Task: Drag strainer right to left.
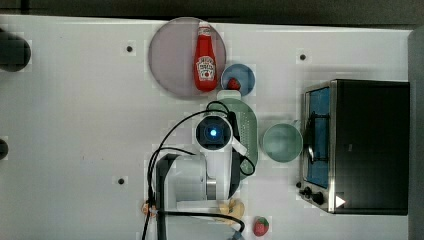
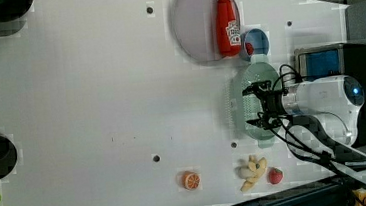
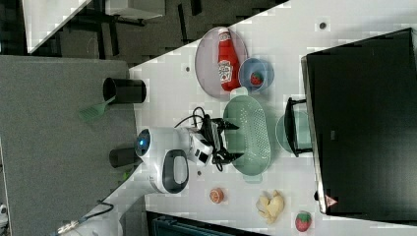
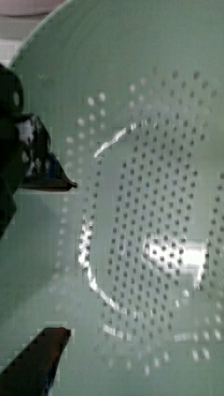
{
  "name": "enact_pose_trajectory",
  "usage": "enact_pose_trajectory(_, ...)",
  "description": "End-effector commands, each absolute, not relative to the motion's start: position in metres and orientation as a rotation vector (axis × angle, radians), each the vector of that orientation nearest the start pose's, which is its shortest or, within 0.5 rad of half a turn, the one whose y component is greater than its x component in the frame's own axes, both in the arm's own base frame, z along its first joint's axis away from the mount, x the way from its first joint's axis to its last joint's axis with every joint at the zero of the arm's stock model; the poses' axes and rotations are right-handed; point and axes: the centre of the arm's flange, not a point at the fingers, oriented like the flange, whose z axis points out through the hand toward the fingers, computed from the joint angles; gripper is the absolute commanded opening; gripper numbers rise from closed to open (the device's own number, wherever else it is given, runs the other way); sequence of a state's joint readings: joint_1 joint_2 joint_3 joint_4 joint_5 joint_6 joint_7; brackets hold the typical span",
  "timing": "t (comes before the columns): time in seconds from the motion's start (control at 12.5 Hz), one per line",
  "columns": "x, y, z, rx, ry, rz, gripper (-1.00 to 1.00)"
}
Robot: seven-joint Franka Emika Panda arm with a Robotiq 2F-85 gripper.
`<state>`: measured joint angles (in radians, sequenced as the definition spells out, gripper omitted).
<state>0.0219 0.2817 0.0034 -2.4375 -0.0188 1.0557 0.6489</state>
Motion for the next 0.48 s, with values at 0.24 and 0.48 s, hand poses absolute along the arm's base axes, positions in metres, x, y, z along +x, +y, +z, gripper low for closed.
enact_pose_trajectory(0.24, 0.477, 0.029, 0.164, -2.338, 2.201, 0.106, 1.0)
enact_pose_trajectory(0.48, 0.476, 0.055, 0.165, -2.315, 2.225, 0.094, 1.0)
